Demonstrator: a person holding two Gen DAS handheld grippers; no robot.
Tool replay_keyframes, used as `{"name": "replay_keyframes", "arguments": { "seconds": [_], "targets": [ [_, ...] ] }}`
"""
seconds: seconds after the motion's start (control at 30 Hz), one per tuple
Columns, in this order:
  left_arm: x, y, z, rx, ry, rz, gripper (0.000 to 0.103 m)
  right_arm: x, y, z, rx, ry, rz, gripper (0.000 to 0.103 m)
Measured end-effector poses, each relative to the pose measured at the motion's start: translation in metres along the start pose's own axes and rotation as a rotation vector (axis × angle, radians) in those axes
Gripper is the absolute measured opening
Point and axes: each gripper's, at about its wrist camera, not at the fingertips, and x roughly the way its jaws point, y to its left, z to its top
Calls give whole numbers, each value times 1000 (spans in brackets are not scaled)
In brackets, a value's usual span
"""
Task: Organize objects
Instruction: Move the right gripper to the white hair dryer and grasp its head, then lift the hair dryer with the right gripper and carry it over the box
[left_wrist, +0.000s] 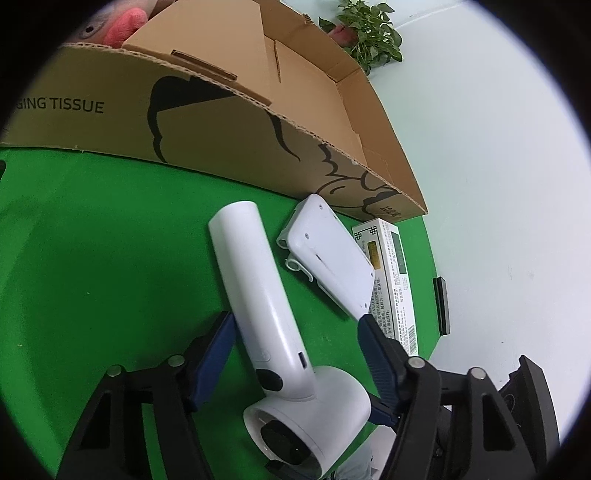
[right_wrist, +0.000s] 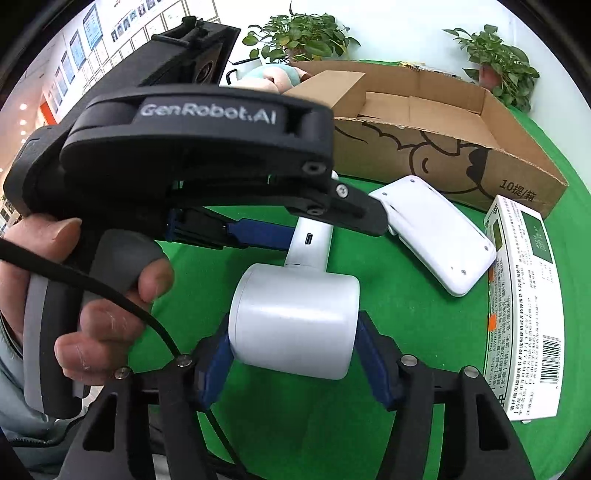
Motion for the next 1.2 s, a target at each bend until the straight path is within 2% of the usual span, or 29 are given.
{"name": "replay_keyframes", "arguments": {
  "seconds": [0.1,0.23,0.27,0.57,0.9,1.2],
  "targets": [
    [0,0,0,-7,-2,20,55,-1,5,-2,-13,-2,-13,60],
    [1,1,1,-10,4,63,35,-3,9,-2,-22,-7,-23,60],
    [2,1,1,-13,5,66,34,-4,9,-4,-21,-9,-26,60],
    [-8,-2,1,-27,-22,67,35,-14,19,-8,-33,-38,-40,59],
    [-54,-51,8,99,-150,105,34,-56,30,6,-60,-171,-43,59],
    [-84,-77,24,165,-227,105,33,-80,21,42,-56,-258,-58,59]
  ]
}}
